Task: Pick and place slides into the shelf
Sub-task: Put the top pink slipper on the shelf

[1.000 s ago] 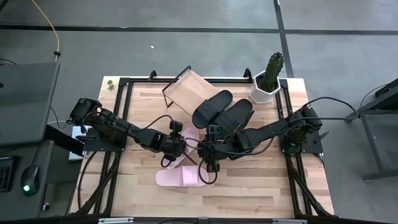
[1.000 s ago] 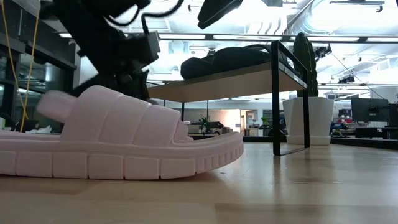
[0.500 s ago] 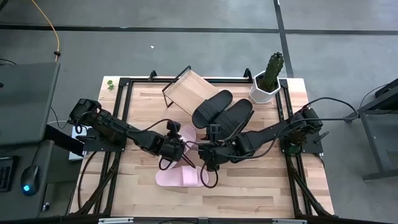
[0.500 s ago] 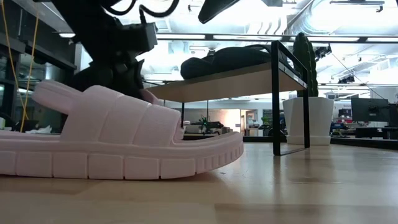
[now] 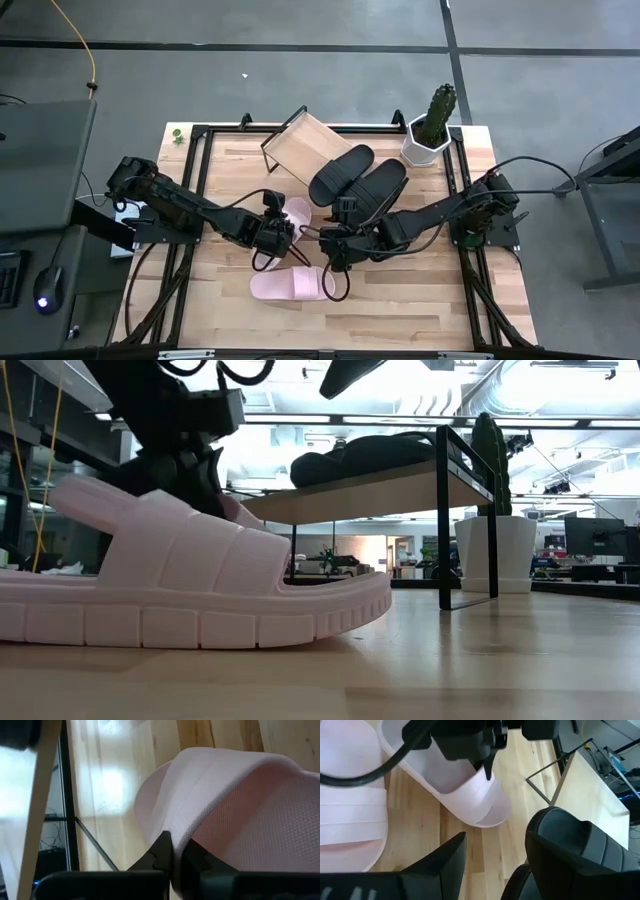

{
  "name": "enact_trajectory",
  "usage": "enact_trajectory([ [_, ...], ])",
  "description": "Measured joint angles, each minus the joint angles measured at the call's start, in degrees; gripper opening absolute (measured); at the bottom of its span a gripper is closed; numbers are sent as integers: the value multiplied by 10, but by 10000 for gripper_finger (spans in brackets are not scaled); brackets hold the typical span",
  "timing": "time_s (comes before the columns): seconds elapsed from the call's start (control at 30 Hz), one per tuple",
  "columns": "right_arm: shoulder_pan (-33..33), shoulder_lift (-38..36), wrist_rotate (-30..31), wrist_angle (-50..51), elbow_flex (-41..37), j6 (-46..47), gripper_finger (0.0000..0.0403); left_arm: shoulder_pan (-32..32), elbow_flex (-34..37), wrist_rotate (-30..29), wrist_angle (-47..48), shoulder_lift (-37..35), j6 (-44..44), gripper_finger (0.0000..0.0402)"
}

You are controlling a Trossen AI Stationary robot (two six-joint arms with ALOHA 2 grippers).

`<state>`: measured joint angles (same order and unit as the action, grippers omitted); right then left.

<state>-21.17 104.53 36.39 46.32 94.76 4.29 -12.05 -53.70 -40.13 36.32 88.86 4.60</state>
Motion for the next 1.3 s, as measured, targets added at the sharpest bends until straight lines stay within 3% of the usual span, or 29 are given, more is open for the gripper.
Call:
enact_trajectory([
  [0.23,0,0,6,11,0,10,193,-4,0,-4,39,-39,-38,2],
  [0.93,-8,-12,34,28,1,28,193,-52,0,-33,57,-164,-36,2],
  [1.3,-7,-12,34,28,1,28,193,-52,0,-75,58,-186,-24,4],
])
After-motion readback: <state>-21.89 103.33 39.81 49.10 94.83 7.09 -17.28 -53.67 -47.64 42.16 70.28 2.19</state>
